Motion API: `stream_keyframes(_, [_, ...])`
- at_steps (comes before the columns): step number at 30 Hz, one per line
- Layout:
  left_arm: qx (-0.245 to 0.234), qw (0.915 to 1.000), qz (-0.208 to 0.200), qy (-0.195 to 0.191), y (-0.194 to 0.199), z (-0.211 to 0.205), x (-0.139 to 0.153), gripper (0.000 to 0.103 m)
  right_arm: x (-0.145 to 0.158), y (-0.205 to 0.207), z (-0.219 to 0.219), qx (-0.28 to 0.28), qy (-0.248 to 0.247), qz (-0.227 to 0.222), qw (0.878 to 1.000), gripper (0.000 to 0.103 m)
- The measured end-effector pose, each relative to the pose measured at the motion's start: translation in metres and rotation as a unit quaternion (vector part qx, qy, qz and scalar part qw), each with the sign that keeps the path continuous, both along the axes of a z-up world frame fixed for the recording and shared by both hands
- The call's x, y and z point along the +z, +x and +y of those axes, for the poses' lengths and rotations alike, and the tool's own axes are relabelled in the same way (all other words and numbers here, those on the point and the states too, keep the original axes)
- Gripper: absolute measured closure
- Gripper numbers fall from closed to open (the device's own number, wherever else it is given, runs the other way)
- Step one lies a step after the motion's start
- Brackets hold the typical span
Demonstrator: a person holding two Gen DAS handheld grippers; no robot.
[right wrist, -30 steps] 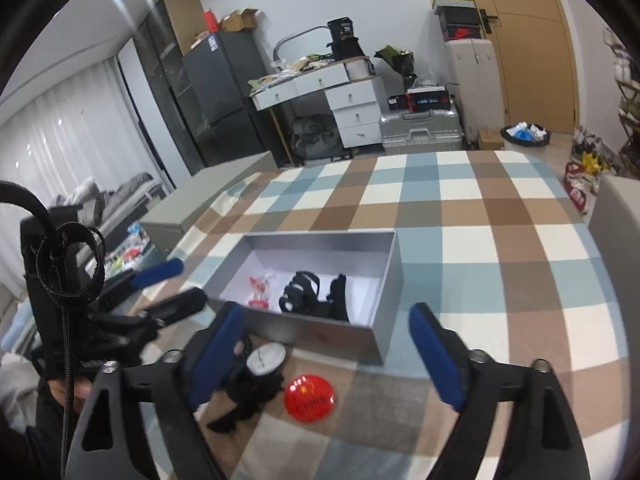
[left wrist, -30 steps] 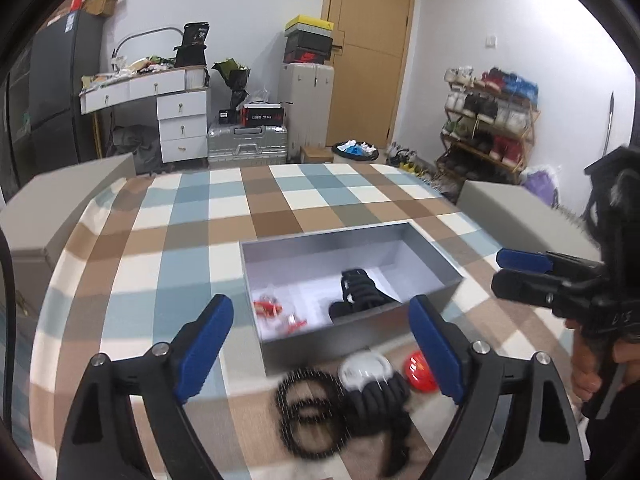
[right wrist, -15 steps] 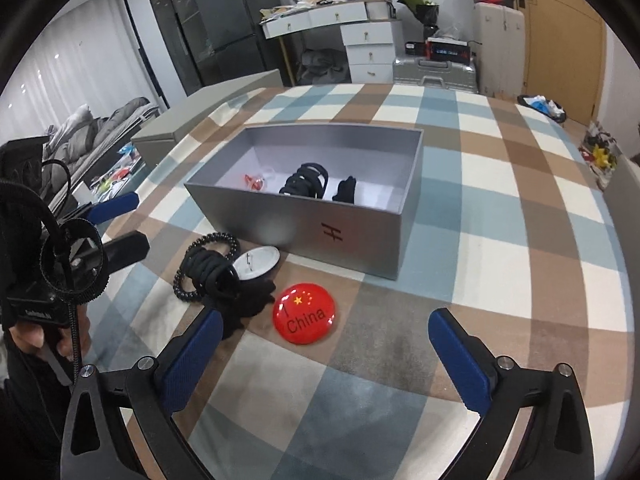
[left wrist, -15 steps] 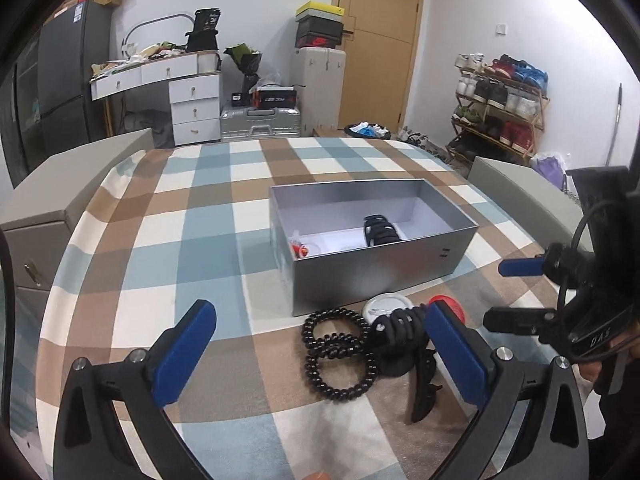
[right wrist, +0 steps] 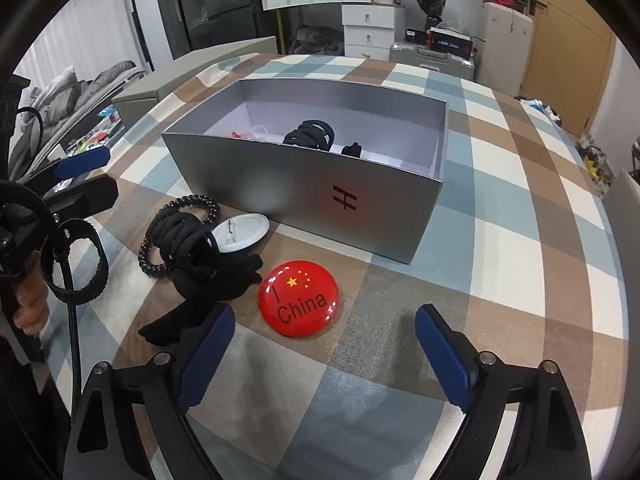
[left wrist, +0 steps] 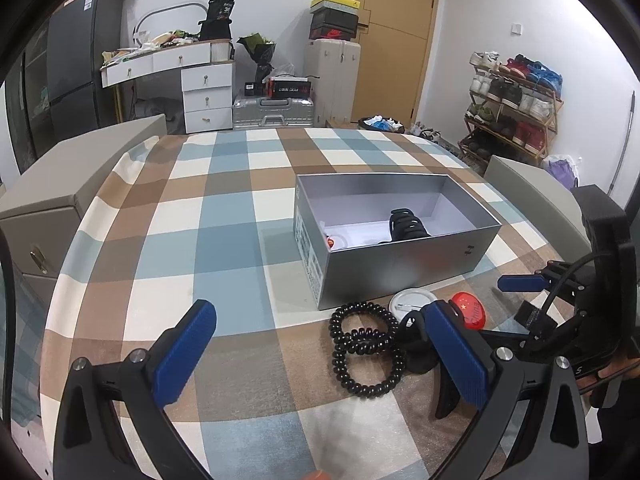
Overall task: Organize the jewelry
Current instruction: 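Withdraw both open grippers from the box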
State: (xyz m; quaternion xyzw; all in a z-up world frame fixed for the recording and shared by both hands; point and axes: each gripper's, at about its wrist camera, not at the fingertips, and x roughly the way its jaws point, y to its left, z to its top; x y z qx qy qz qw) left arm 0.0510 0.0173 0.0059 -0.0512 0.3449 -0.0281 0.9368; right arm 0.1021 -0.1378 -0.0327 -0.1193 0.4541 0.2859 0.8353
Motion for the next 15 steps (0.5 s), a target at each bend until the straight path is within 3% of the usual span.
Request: stream_keyframes(15, [-0.003, 0.9999, 0.013, -0.003, 0.0013, 0.0008, -0.0050, 0.001, -0.0033, -0.0025, 0.0090, 0.006, -0.027, -0.019, 0.999, 0.025])
